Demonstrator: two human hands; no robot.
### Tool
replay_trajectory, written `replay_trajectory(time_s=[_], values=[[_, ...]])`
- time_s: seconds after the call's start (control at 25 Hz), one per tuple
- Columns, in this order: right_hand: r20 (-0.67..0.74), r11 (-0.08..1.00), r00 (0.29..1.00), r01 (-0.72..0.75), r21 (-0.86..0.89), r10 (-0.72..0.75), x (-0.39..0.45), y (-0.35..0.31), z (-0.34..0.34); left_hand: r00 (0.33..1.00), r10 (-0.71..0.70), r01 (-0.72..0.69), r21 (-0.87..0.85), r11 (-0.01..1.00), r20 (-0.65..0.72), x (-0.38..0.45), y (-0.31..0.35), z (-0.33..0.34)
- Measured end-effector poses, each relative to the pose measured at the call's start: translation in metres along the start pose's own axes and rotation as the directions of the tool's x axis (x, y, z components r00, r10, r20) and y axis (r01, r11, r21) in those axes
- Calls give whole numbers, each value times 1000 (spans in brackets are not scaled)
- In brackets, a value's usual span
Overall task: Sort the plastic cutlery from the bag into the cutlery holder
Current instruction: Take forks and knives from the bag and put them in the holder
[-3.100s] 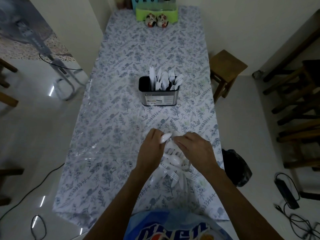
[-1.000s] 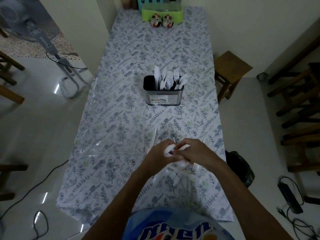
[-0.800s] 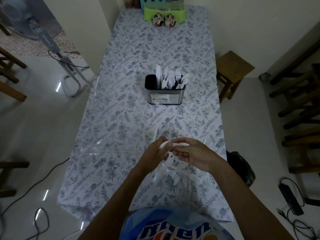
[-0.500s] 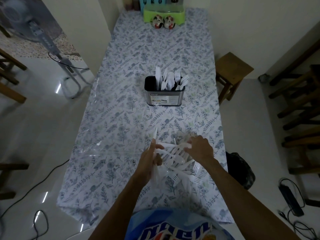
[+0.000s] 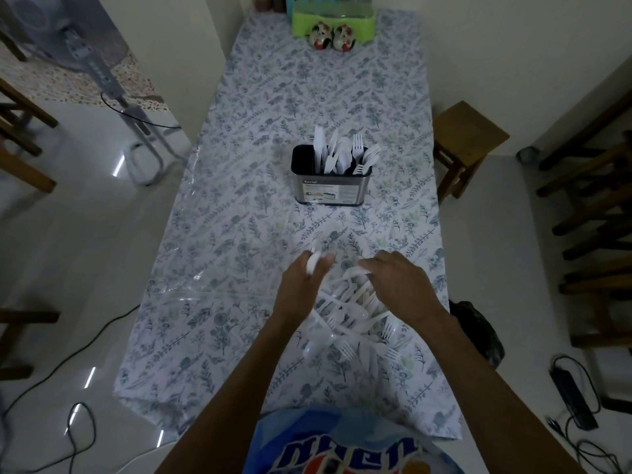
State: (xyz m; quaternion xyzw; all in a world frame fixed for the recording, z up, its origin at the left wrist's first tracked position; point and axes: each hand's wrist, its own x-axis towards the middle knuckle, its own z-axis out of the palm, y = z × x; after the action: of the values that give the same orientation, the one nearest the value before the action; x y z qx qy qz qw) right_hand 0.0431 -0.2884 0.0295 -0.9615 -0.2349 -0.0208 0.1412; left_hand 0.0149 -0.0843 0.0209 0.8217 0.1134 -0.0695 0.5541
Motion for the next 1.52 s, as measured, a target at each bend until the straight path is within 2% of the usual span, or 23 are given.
replay_trajectory(time_s=[0.08, 0.2, 0.24, 0.36, 0.4, 0.52, 0.64, 0.68, 0.72, 0.76, 0.84, 0.88, 0.96, 1.04, 1.12, 1.2, 1.24, 1.28, 1.32, 1.4, 1.48, 1.52], values=[[151, 1000, 988, 26, -15, -24, 8, -9, -10, 997, 29, -36, 95, 995, 76, 7, 6, 7], [372, 996, 926, -42, -77, 68, 14, -14, -12, 995, 27, -39, 123, 992, 99, 6, 0, 12], [379, 994, 920, -81, -74, 103, 15, -13, -15, 997, 13, -24, 134, 991, 82, 4, -3, 10], [258, 984, 957, -156, 81, 131, 20, -17, -29, 997, -2, -11, 162, 987, 76, 2, -3, 1], [248, 976, 961, -164, 146, 124, 23, -21, -32, 994, 10, -24, 116, 993, 113, 1, 1, -2], [271, 905, 957, -205, 372, 106, 29, -38, -36, 975, 17, 31, -213, 977, 222, -9, 12, -3], [397, 727, 906, -370, 578, 147, 28, -35, -22, 974, -26, 112, -375, 920, 226, -18, 5, -4], [447, 693, 876, -436, 575, 180, 23, -29, -13, 973, -85, 171, -421, 891, 215, -19, -2, -5], [484, 719, 844, -482, 500, 230, 17, -22, 1, 966, -159, 239, -479, 845, 203, -20, -8, -7], [501, 800, 822, -483, 356, 273, 10, -16, 15, 955, -228, 295, -536, 791, 190, -21, -15, -10], [514, 921, 801, -387, 51, 308, -10, -9, 45, 936, -310, 344, -607, 716, 166, -22, -26, -15], [521, 931, 796, -366, 8, 308, -17, -8, 55, 933, -326, 347, -610, 713, 150, -22, -29, -16], [502, 923, 807, -382, 45, 310, -23, -11, 59, 944, -309, 321, -553, 769, 118, -21, -30, -19], [411, 939, 863, -342, 43, 295, -21, -13, 47, 972, -220, 234, -425, 875, 82, -19, -23, -21], [269, 969, 937, -243, 37, 224, -13, -15, 25, 989, -129, 142, -223, 964, 72, -12, -12, -17], [202, 976, 970, -165, 143, 134, 1, -20, -2, 994, -86, 88, -36, 995, 66, -3, -3, -10], [196, 961, 976, -143, 236, 97, 10, -25, -15, 995, -71, 69, 23, 997, 64, 0, 3, -7], [197, 932, 978, -136, 335, 72, 17, -29, -24, 995, -70, 70, 11, 998, 75, 2, 8, -3], [202, 893, 978, -144, 427, 62, 24, -33, -30, 991, -90, 99, -92, 991, 100, 1, 13, -1], [254, 776, 964, -219, 591, 78, 35, -32, -32, 970, -171, 224, -362, 905, 174, -4, 18, 0], [386, 629, 920, -338, 700, 66, 44, -23, -24, 946, -252, 322, -493, 808, 203, -11, 4, -4], [432, 611, 900, -377, 696, 63, 48, -15, -13, 931, -296, 365, -564, 741, 213, -15, -6, -8]])
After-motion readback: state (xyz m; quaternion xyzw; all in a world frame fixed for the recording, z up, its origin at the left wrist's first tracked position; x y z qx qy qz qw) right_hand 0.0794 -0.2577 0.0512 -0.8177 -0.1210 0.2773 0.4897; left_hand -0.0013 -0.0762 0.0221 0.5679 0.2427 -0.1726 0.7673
